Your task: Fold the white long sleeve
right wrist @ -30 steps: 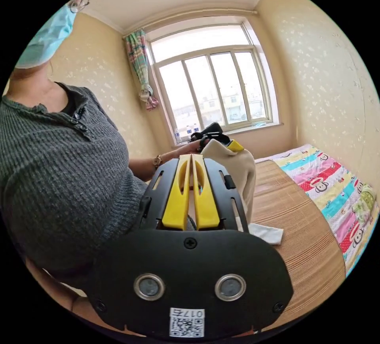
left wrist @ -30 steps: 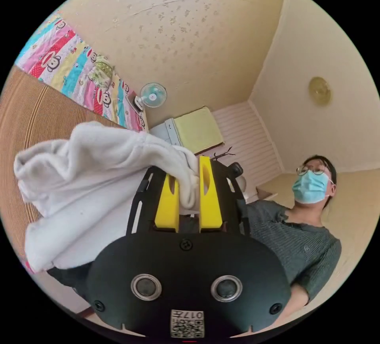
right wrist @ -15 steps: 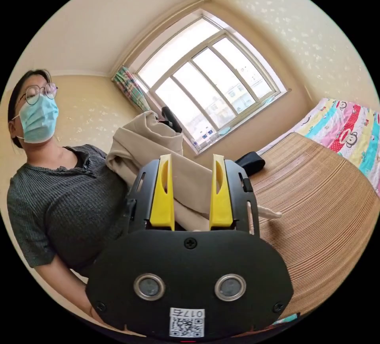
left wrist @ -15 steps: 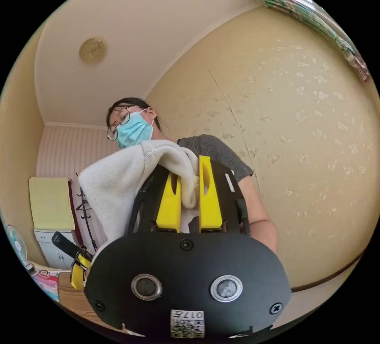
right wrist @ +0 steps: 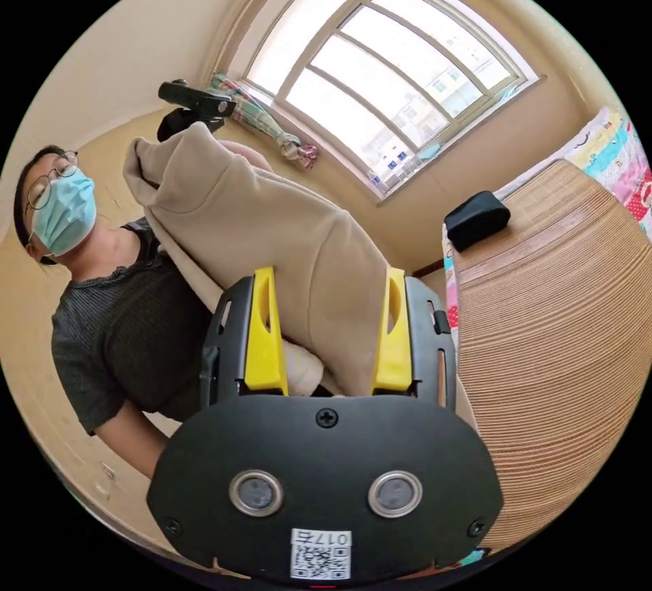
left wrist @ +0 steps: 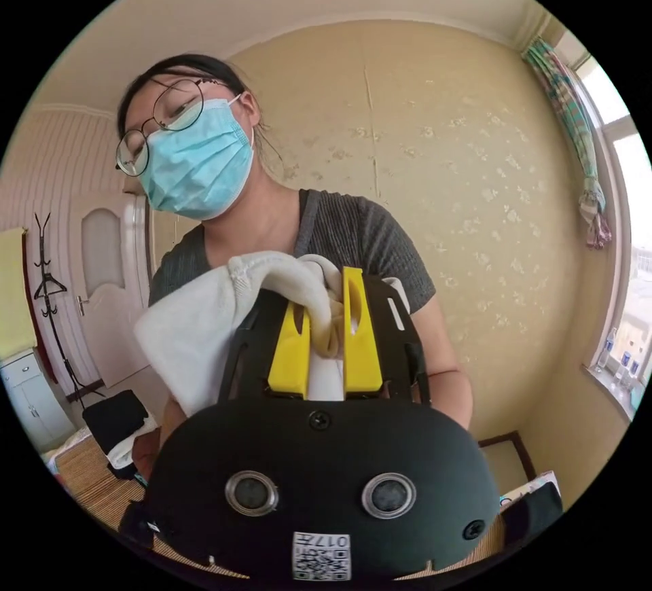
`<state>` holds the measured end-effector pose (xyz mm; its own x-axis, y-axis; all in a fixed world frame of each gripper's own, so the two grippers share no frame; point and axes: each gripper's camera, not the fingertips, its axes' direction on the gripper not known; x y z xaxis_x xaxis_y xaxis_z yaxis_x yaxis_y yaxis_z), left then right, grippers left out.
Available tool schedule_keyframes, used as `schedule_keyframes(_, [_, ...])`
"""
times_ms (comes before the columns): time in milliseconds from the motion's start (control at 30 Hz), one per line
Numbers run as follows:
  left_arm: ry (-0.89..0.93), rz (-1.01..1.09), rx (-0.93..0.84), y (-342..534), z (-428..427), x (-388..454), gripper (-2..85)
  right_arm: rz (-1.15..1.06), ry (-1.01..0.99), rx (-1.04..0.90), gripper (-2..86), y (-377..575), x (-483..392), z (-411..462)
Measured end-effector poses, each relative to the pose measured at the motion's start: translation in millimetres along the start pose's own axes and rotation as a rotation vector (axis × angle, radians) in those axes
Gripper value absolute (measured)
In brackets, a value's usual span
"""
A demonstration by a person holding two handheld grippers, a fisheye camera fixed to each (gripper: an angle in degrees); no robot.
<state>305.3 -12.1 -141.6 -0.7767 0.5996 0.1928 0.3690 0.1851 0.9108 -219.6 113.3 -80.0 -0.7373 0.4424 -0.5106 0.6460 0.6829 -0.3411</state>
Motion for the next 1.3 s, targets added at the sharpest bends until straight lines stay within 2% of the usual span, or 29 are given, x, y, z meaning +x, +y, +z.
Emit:
schedule_keyframes(67, [0.032, -0.034, 0.02, 5, 1, -20, 7.8, -0.008, -0.173, 0.019, 17.8, 3, 16, 3])
schedule_keyframes(100, [0.038, -0.067, 0.032, 8, 1, -30, 7.8, -0.035, -0.293, 0.062, 14.1, 6, 25, 2])
schedule_keyframes(133, [0.036, -0.084, 0.036, 9, 0, -33, 7.8, -0.029, -0.342, 0.119, 10.1, 10, 32, -3])
schedule_keyframes(200, [-0.037, -0.136, 0.025, 7, -1, -33, 7.8, -0.012, -0.312, 0.205, 5.2, 18, 36, -18])
schedule_keyframes(233, [-0.077, -0.146, 0.013, 6, -1, -29, 7.8, -0.022, -0.227, 0.287, 4.2, 24, 26, -35])
schedule_keyframes(267, [-0.176, -0.169, -0.016, 2, -2, -19, 7.8, -0.03, -0.166, 0.331, 3.9, 27, 18, -45])
schedule_keyframes(367, [-0.487, -0.231, -0.07, -5, -6, 18, 7.7, -0.074, 0.18, 0.53, 2.7, 38, -44, -91])
schedule_keyframes(433, [-0.679, -0.324, -0.038, -3, -16, 36, 7.7, -0.115, 0.498, 0.705, 2.3, 42, -111, -112])
schedule_keyframes(500, [-0.898, -0.463, 0.057, 4, -27, 53, 7.6, -0.173, 0.674, 0.847, 2.2, 43, -161, -112])
schedule_keyframes(600, [-1.049, -0.714, 0.15, 29, -43, 58, 7.6, -0.317, 0.929, 1.01, 2.2, 30, -231, -79])
schedule_keyframes(733, [-1.209, -0.815, 0.141, 59, -35, 52, 7.2, -0.414, 1.335, 1.177, 2.4, -8, -275, 11])
schedule_keyframes(833, [-1.291, -0.913, 0.188, 84, -25, 35, 4.0, -0.509, 1.569, 1.196, 2.4, -38, -281, 69])
schedule_keyframes(933, [-1.465, -1.002, 0.214, 100, -17, 19, 3.2, -0.58, 1.692, 1.157, 2.3, -58, -293, 105])
schedule_keyframes(967, [-1.524, -0.995, 0.277, 101, -18, 19, 2.9, -0.585, 1.701, 1.131, 2.2, -62, -295, 110])
schedule_keyframes(1067, [-1.659, -0.901, 0.451, 88, -24, 31, 1.8, -0.592, 1.733, 1.021, 2.1, -69, -303, 126])
schedule_keyframes(1200, [-1.857, -0.614, 0.659, 42, -15, 64, 0.9, -0.544, 1.792, 0.896, 1.9, -48, -305, 139])
schedule_keyframes(1300, [-2.016, -0.483, 0.723, -2, -1, 77, 0.6, -0.484, 1.683, 0.753, 1.9, -20, -292, 138])
